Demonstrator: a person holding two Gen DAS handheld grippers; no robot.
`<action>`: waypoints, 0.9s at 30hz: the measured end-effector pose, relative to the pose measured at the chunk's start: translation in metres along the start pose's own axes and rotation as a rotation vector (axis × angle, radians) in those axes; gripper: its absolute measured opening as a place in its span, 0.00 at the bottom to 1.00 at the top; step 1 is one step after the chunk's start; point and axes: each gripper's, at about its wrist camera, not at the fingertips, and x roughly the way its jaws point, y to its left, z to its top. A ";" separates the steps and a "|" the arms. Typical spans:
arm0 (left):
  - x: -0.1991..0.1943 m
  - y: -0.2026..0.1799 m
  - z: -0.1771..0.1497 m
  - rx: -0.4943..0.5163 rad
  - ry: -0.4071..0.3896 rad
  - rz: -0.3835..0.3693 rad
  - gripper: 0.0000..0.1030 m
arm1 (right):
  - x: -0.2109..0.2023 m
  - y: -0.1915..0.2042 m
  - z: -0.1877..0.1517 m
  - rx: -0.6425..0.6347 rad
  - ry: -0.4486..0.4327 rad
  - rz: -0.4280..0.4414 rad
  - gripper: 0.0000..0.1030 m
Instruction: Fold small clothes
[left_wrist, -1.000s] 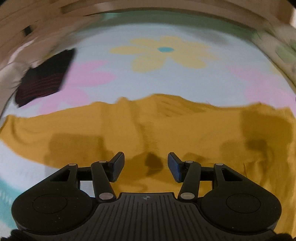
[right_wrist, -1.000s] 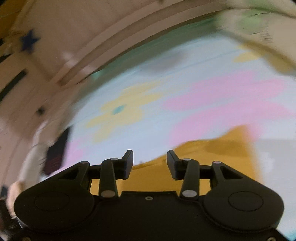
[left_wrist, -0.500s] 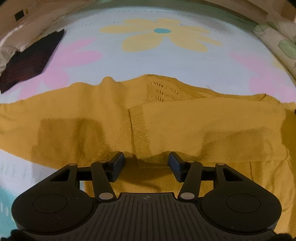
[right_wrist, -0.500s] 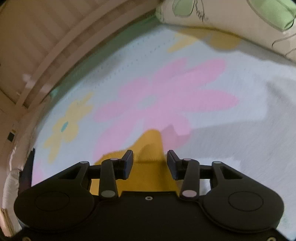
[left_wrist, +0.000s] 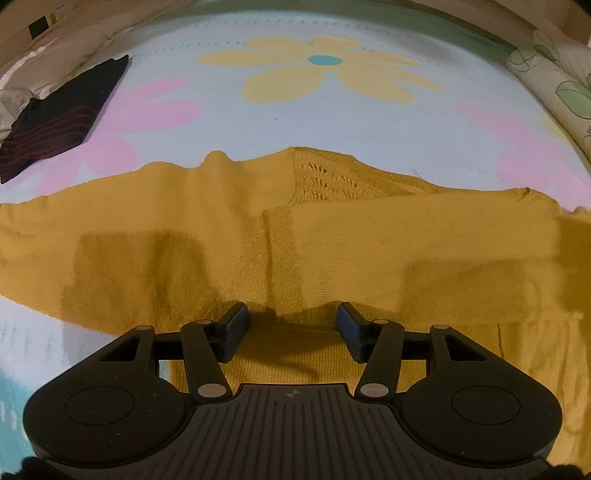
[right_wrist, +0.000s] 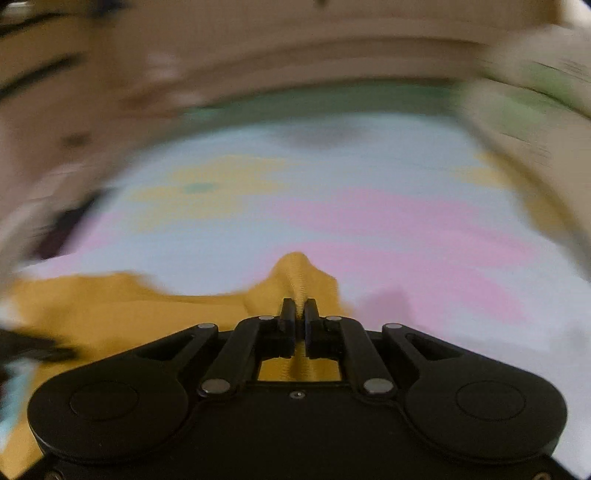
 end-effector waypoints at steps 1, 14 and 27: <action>0.001 0.001 0.000 -0.002 0.001 -0.002 0.52 | 0.002 -0.009 -0.001 0.042 0.012 -0.054 0.14; 0.000 0.001 -0.001 0.001 0.000 0.000 0.52 | 0.024 -0.047 -0.004 0.312 0.017 0.081 0.49; 0.000 0.002 -0.002 -0.004 -0.006 -0.003 0.53 | 0.010 -0.028 -0.009 0.141 -0.057 0.094 0.09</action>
